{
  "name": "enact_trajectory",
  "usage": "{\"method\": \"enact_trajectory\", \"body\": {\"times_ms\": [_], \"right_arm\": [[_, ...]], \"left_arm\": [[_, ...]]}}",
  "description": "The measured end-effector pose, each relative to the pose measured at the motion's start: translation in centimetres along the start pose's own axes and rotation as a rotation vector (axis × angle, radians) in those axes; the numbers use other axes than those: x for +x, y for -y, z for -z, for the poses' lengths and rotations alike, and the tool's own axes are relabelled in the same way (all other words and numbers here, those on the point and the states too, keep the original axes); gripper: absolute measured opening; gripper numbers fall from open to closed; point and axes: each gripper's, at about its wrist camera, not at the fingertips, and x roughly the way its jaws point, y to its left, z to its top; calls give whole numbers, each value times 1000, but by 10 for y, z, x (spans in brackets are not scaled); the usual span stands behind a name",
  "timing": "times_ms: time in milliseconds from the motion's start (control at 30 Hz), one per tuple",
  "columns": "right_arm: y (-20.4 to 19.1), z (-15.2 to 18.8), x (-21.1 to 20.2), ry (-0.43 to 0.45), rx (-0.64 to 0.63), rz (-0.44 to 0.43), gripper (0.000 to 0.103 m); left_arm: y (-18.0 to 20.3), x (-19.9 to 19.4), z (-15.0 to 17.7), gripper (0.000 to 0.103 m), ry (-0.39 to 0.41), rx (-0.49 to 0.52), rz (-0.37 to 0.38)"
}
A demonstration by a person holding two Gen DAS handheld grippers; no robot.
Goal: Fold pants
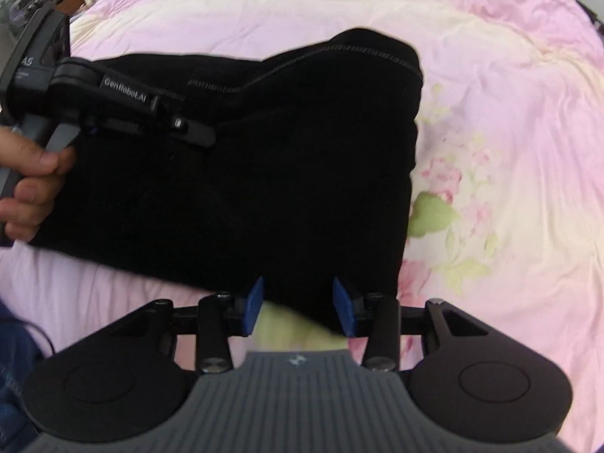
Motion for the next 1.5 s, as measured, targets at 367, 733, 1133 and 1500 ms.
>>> {"method": "enact_trajectory", "body": {"times_ms": [367,733,1133,1500], "right_arm": [[-42,2,-42,205,35,-114,39],[-167,-61,4,298,-4,-158,39],[-353,-129,65,273,-100,-292,40],[-429,-113,113,271,-282,9,40]], "left_arm": [[-33,-131,-8,76,116,40,-174],[-193,-334,-4,88,350,-332,-359],[-298,-325,69,90,361,-946,-198],[-314,-291,53,87,525,-910,-130]]}}
